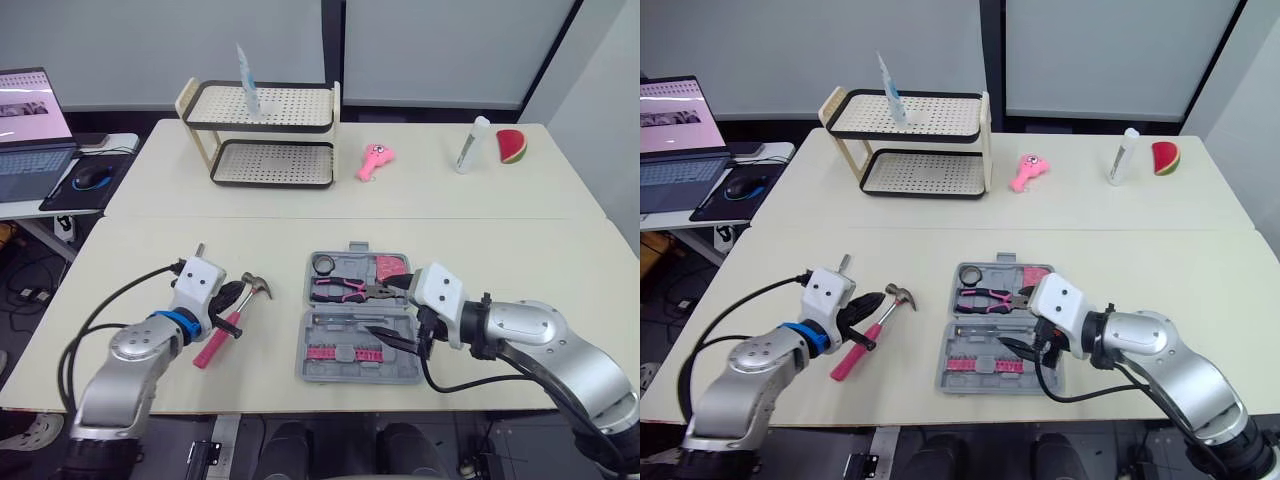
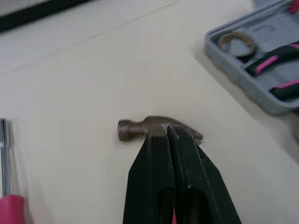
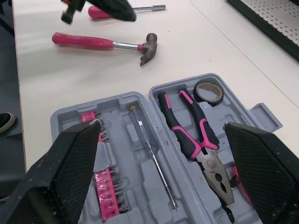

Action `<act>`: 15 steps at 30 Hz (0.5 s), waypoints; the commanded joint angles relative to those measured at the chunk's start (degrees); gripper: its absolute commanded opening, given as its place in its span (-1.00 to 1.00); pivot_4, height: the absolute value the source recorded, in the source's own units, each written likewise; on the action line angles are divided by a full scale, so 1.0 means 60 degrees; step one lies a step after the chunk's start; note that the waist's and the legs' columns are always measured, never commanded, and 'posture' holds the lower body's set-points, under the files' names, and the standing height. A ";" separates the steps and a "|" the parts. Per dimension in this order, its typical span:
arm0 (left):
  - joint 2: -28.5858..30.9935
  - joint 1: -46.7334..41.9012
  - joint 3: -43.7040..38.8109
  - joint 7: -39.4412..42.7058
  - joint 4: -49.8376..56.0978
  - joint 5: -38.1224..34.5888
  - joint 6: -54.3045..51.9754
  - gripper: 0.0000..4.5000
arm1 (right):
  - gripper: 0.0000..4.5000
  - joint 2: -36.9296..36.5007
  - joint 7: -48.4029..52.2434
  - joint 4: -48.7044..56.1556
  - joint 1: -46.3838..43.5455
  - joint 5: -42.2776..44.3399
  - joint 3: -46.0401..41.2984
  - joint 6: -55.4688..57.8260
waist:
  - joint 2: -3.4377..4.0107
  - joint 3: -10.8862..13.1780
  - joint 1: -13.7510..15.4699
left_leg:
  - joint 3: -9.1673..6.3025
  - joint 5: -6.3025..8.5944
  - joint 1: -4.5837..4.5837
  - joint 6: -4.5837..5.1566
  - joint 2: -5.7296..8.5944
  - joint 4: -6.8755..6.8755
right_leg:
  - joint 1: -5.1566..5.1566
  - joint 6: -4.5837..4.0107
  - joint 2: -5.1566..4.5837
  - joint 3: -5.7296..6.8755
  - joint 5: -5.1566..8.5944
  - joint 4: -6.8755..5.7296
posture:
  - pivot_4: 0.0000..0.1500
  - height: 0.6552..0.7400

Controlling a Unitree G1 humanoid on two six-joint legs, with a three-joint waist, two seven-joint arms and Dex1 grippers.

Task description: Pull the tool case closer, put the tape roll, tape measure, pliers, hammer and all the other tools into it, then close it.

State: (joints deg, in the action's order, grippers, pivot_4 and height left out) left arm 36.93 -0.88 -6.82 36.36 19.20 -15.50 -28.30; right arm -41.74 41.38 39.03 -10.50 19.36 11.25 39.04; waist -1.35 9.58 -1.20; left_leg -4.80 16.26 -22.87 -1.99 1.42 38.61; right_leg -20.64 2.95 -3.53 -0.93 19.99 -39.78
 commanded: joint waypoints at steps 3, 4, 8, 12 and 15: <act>0.0267 -0.0244 0.0119 0.0874 0.0552 -0.0512 0.0125 -0.99 | 1.00 -0.0626 0.0716 0.0386 0.0636 0.0268 -0.0960 -0.0773 | 0.0000 0.0000 0.0027 | -0.0012 0.0016 0.0011 0.0028 -0.0003 0.0000 | 0.0027 0.0000 0.0003 0.0001 0.0000 0.0017 | 1.00 0.90; 0.0260 -0.0295 -0.0003 0.0867 0.0308 -0.0520 0.0144 -0.99 | 1.00 -0.0671 0.0745 0.0402 0.0687 0.0305 -0.1019 -0.0734 | 0.0000 0.0000 0.0024 | -0.0016 0.0016 0.0013 0.0028 -0.0005 -0.0001 | 0.0029 0.0000 0.0007 0.0002 0.0000 0.0016 | 1.00 0.90; 0.0144 -0.0432 -0.0465 0.0864 -0.0379 -0.0734 0.0143 -0.99 | 1.00 -0.0637 0.0719 0.0507 0.0686 0.0447 -0.1076 -0.0526 | 0.0000 0.0000 -0.0069 | -0.0019 0.0017 0.0019 0.0029 -0.0014 -0.0010 | 0.0030 0.0000 0.0024 0.0010 0.0000 0.0015 | 1.00 0.90; 0.0427 -0.0346 -0.0963 0.1356 -0.1341 -0.1026 0.0127 -0.82 | 1.00 -0.0290 0.0515 0.0657 0.0282 0.0709 -0.0783 -0.0057 | 0.0001 0.0001 -0.0090 | -0.0018 0.0016 0.0022 0.0029 -0.0017 -0.0019 | 0.0026 -0.0001 0.0024 0.0012 0.0000 0.0017 | 1.00 0.90; 0.0828 -0.0310 -0.1046 0.1945 -0.2232 -0.0920 0.0526 -0.46 | 1.00 -0.0086 0.0385 0.0627 -0.0039 0.0634 -0.0420 0.0163 | 0.0002 0.0001 -0.0082 | -0.0019 0.0016 0.0028 0.0028 -0.0016 -0.0024 | 0.0025 -0.0001 0.0024 0.0013 0.0000 0.0015 | 1.00 0.90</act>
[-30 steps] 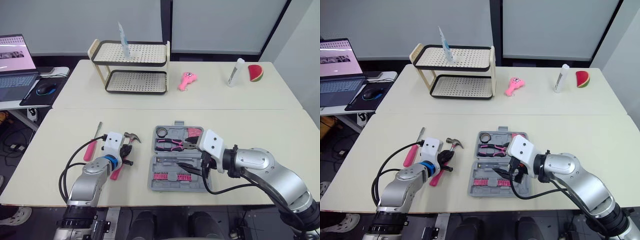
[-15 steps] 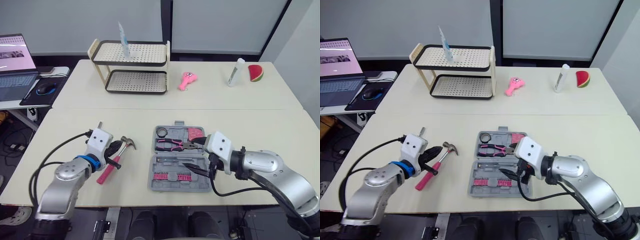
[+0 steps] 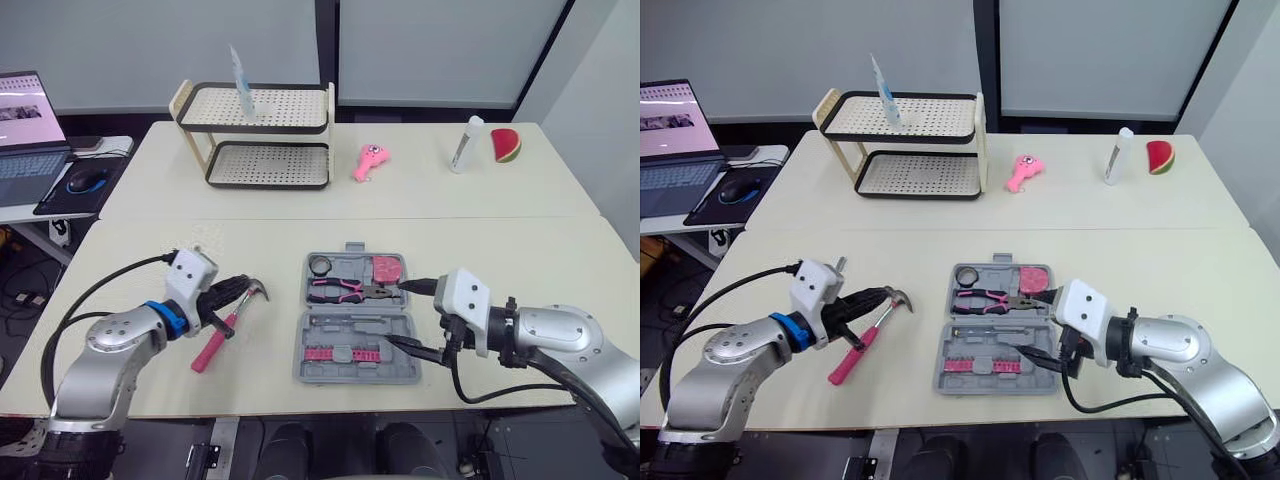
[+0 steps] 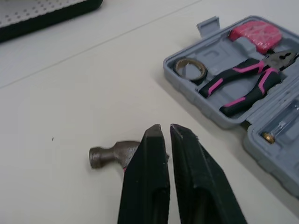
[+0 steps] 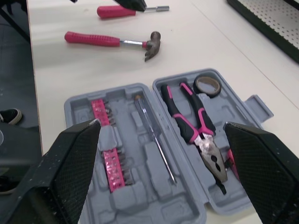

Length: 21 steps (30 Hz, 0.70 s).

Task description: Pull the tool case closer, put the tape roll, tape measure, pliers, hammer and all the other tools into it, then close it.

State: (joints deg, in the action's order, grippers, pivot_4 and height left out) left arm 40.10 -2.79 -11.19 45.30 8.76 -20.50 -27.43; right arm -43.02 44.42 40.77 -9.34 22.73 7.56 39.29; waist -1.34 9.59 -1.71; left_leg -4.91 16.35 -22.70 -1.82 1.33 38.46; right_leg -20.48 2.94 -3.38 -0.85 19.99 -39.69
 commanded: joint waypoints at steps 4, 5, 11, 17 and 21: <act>0.0532 -0.0039 -0.0132 0.0828 -0.1426 0.0123 0.0675 0.12 | 1.00 0.0271 -0.0256 0.0281 -0.0500 -0.0017 0.0549 0.0264 | 0.0001 0.0001 0.0031 | 0.0002 0.0000 -0.0005 0.0000 0.0008 -0.0001 | -0.0001 0.0000 -0.0010 0.0000 0.0000 0.0010 | 1.00 0.90; 0.0516 -0.0050 -0.0013 0.0874 -0.1557 0.0199 0.0748 0.24 | 1.00 0.0306 -0.0289 0.0261 -0.0552 -0.0044 0.0628 0.0285 | 0.0001 0.0001 0.0038 | 0.0001 0.0000 -0.0006 0.0000 0.0008 0.0000 | -0.0001 0.0000 -0.0012 0.0001 0.0000 0.0011 | 1.00 0.90; -0.0182 -0.0484 0.0520 0.0064 -0.2096 0.0801 0.1046 0.98 | 1.00 0.0394 -0.0427 0.0209 -0.0652 -0.0140 0.0844 0.0340 | 0.0000 0.0000 0.0047 | -0.0005 0.0000 -0.0007 -0.0001 0.0012 0.0002 | 0.0000 0.0000 -0.0016 0.0000 0.0000 0.0010 | 1.00 0.90; -0.1042 -0.0867 0.1080 -0.1330 -0.2218 0.1566 0.0646 0.98 | 1.00 0.0422 -0.0442 0.0202 -0.0597 -0.0244 0.0901 0.0348 | -0.0002 -0.0001 0.0029 | -0.0003 0.0000 -0.0007 -0.0001 0.0012 0.0003 | -0.0003 0.0000 -0.0012 0.0002 0.0000 0.0003 | 1.00 0.90; -0.1382 -0.0965 0.1251 -0.1885 -0.1948 0.1746 0.0072 0.98 | 1.00 0.0408 -0.0426 0.0172 -0.0597 -0.0256 0.0909 0.0333 | -0.0002 -0.0001 0.0021 | -0.0003 0.0000 -0.0007 0.0000 0.0010 0.0003 | -0.0009 0.0000 -0.0008 0.0002 0.0000 -0.0008 | 1.00 0.90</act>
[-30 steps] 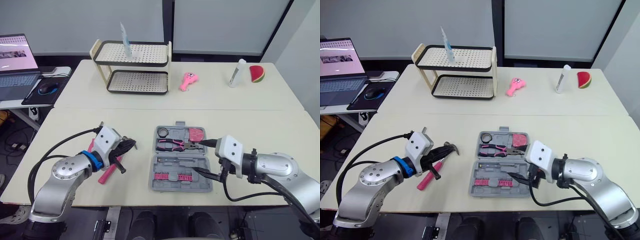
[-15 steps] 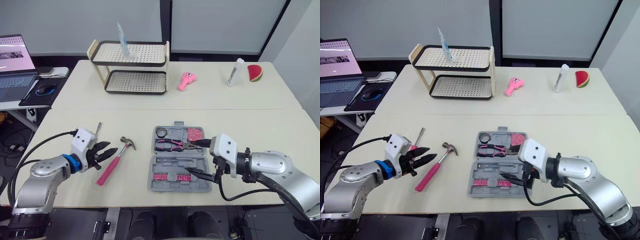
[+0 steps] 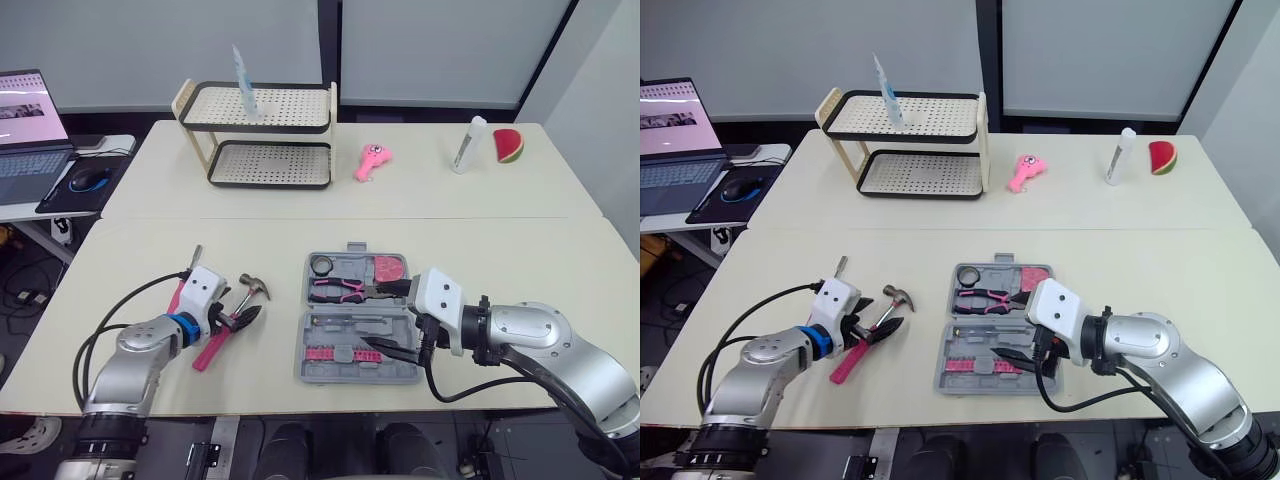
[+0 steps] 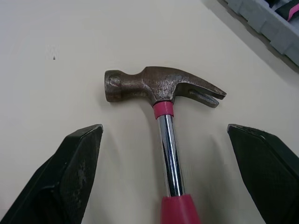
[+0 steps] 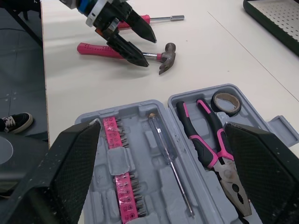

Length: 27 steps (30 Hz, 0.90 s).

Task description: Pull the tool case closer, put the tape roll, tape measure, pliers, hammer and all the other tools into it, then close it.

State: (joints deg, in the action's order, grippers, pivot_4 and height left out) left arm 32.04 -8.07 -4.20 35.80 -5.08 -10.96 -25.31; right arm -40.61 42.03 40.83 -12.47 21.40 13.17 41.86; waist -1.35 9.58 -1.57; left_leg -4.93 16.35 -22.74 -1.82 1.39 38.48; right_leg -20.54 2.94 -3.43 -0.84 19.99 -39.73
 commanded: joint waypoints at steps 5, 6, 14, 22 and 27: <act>-0.0213 -0.0026 0.0259 -0.0596 0.0741 0.0195 -0.1177 0.60 | 1.00 -0.0002 -0.0008 0.0130 -0.0077 -0.0057 -0.0020 -0.0122 | 0.0000 0.0000 -0.0001 | 0.0000 -0.0001 0.0000 -0.0001 0.0000 0.0001 | 0.0001 0.0000 0.0000 -0.0002 0.0000 -0.0001 | 1.00 0.90; -0.0237 -0.0009 0.0258 -0.0653 0.0788 0.0186 -0.1330 0.48 | 1.00 -0.0003 -0.0007 0.0126 -0.0077 -0.0063 -0.0016 -0.0126 | 0.0001 -0.0001 0.0000 | 0.0000 -0.0001 0.0000 -0.0001 0.0001 0.0001 | 0.0001 0.0000 0.0000 -0.0002 0.0000 -0.0001 | 1.00 0.90; -0.0276 0.0182 0.0460 -0.0834 0.1153 0.0182 -0.1986 -0.57 | 1.00 -0.0010 -0.0027 0.0141 -0.0034 -0.0125 -0.0040 -0.0098 | 0.0005 -0.0004 0.0001 | 0.0000 -0.0001 0.0005 -0.0002 0.0001 0.0001 | 0.0005 0.0000 0.0000 -0.0002 0.0000 -0.0001 | 1.00 0.90; -0.0147 0.0494 -0.0033 -0.0745 0.1775 -0.0017 -0.1557 -0.97 | 1.00 0.0021 -0.0090 0.0103 0.0047 -0.0272 -0.0086 -0.0255 | 0.0006 -0.0005 0.0004 | 0.0002 -0.0001 0.0005 -0.0002 0.0002 0.0001 | 0.0006 0.0000 -0.0005 -0.0004 0.0000 0.0001 | 1.00 0.90; 0.0327 0.0562 -0.0579 -0.0128 0.2623 -0.0507 -0.1136 -0.97 | 1.00 0.0047 -0.0088 0.0061 0.0107 -0.0290 -0.0225 -0.0389 | 0.0004 -0.0003 0.0004 | -0.0004 -0.0002 -0.0002 -0.0005 -0.0005 0.0001 | 0.0001 0.0000 -0.0009 -0.0006 0.0000 0.0004 | 1.00 0.90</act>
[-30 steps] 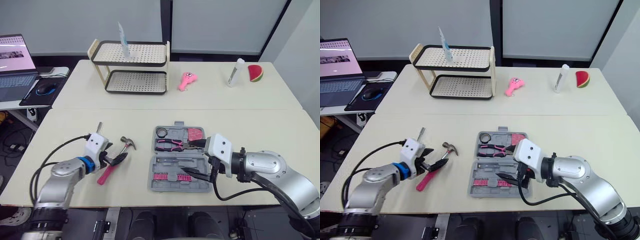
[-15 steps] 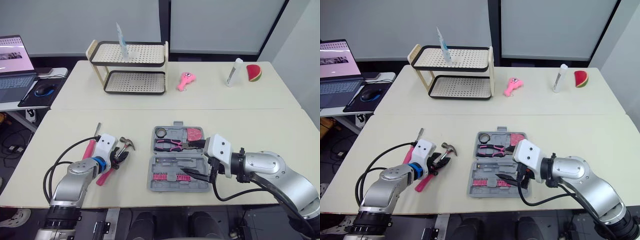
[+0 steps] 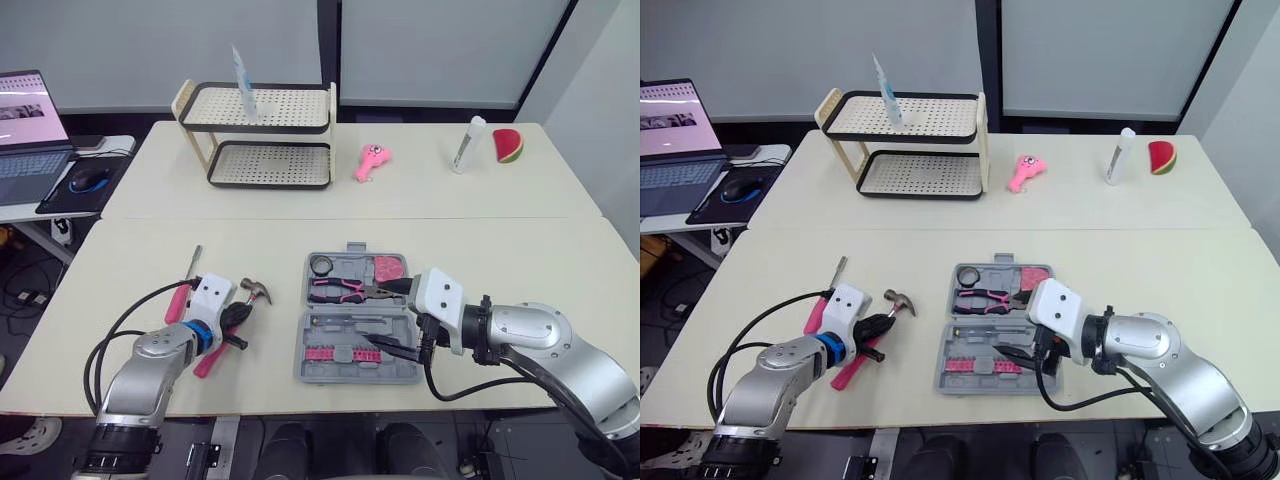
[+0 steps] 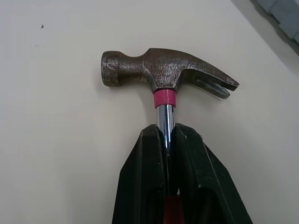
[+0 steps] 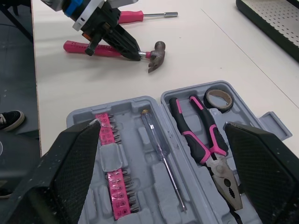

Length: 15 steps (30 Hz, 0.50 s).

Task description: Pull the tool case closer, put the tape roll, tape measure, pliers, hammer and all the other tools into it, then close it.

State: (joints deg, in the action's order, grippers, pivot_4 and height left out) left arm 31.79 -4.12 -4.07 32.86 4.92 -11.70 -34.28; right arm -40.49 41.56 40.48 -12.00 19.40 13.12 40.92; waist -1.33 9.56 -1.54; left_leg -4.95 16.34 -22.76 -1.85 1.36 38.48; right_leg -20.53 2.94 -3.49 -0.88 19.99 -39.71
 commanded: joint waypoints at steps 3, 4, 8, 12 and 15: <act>0.0896 -0.0224 -0.0656 0.0983 0.1641 -0.0630 0.0567 -0.97 | 1.00 -0.0044 0.0082 0.0115 0.0140 0.0102 -0.0438 -0.0377 | 0.0000 0.0001 0.0004 | -0.0002 0.0000 -0.0005 0.0000 0.0001 0.0000 | 0.0000 0.0000 -0.0003 -0.0003 0.0000 0.0004 | 1.00 0.90; 0.1048 -0.0309 -0.0614 0.1198 0.1846 -0.0728 0.0615 -0.97 | 1.00 -0.0095 0.0140 0.0115 0.0202 0.0107 -0.0527 -0.0475 | 0.0000 0.0001 0.0020 | 0.0001 0.0000 -0.0003 0.0000 0.0004 0.0000 | 0.0001 0.0000 -0.0003 -0.0003 0.0000 0.0007 | 1.00 0.90; 0.1473 -0.0669 -0.0208 0.2004 0.2355 -0.0987 0.0780 -0.97 | 1.00 -0.0332 0.0397 0.0177 0.0519 0.0131 -0.0882 -0.0833 | 0.0000 0.0001 0.0052 | -0.0001 0.0000 -0.0004 0.0000 0.0011 0.0000 | 0.0012 0.0000 -0.0003 -0.0002 0.0000 0.0020 | 1.00 0.90; 0.1587 -0.1512 0.1310 0.3169 0.2932 -0.1066 0.0707 -0.97 | 1.00 -0.1155 0.1231 0.0280 0.1414 0.0346 -0.1879 -0.1413 | 0.0006 0.0004 0.0096 | -0.0001 0.0001 -0.0004 0.0002 0.0011 -0.0002 | 0.0018 0.0001 0.0000 0.0005 0.0000 0.0027 | 1.00 0.90; 0.1436 -0.2013 0.2437 0.3686 0.2953 -0.0860 0.0669 -0.97 | 1.00 -0.1847 0.1854 0.0384 0.2049 0.0855 -0.2623 -0.1162 | 0.0005 0.0004 0.0152 | 0.0006 0.0003 0.0000 0.0005 0.0014 0.0000 | 0.0040 0.0002 0.0003 0.0006 -0.0001 0.0045 | 1.00 0.90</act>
State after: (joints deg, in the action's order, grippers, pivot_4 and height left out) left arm 40.69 -14.86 8.17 53.13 20.61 -16.86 -30.74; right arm -50.31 50.64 40.47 -0.43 22.28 0.67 34.17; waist -1.30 9.59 -0.64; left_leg -4.93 16.35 -22.74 -1.81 1.44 38.48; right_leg -20.25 2.95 -3.46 -0.84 19.98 -39.43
